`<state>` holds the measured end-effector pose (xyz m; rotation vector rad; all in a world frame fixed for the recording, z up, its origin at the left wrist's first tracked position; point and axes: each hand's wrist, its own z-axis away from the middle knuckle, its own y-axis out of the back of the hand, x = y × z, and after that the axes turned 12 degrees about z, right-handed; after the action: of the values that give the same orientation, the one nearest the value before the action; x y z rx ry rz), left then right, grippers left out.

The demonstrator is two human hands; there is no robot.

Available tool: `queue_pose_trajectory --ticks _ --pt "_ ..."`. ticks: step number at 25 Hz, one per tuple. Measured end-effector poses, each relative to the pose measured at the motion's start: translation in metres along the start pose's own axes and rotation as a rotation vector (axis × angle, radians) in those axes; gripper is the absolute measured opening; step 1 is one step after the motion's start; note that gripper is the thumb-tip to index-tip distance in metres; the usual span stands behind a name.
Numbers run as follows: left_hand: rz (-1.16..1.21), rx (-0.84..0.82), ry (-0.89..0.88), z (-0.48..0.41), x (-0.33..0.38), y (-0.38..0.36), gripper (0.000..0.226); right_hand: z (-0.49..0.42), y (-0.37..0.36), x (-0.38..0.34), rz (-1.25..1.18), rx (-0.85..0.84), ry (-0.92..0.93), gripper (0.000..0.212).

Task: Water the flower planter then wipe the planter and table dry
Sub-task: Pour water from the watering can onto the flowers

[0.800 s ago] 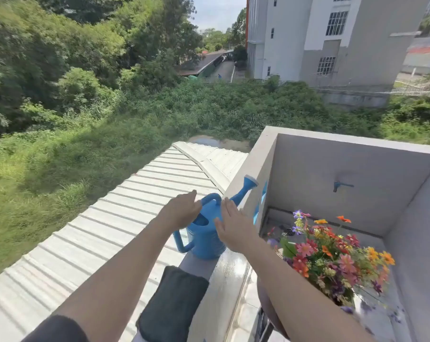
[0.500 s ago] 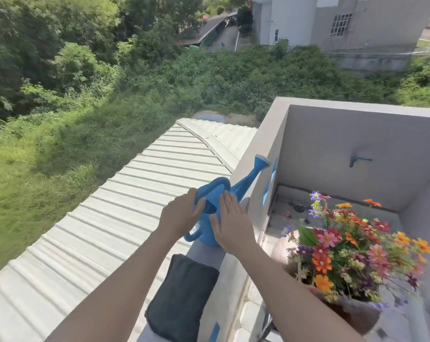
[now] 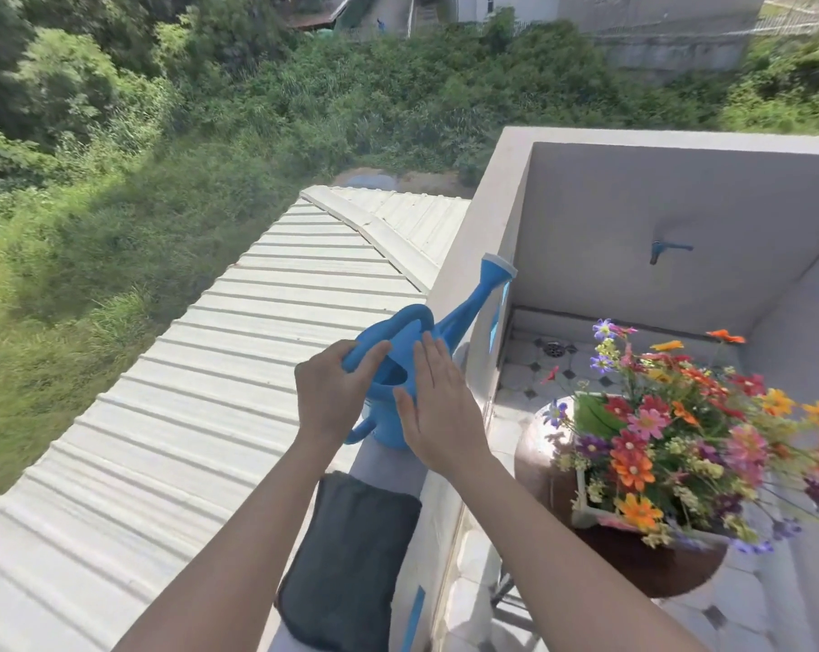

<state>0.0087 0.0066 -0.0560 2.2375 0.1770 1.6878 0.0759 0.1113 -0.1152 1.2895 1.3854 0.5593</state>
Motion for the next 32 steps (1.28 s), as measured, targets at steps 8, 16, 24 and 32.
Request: queue_pose_trajectory --ticks 8,16,24,32 --pt "0.059 -0.061 -0.101 0.001 0.087 0.015 0.027 -0.003 0.048 -0.028 -0.350 0.495 -0.244 0.063" --pt "0.140 -0.119 -0.187 0.015 0.179 0.021 0.034 0.003 0.140 -0.038 -0.451 0.776 -0.395 0.061" --pt "-0.108 -0.331 -0.290 0.013 0.217 0.005 0.053 0.045 0.169 -0.035 -0.367 0.527 -0.487 0.074" --pt "-0.279 -0.548 -0.338 0.010 0.227 -0.010 0.028 0.064 0.165 -0.030 -0.321 0.268 -0.515 0.078"
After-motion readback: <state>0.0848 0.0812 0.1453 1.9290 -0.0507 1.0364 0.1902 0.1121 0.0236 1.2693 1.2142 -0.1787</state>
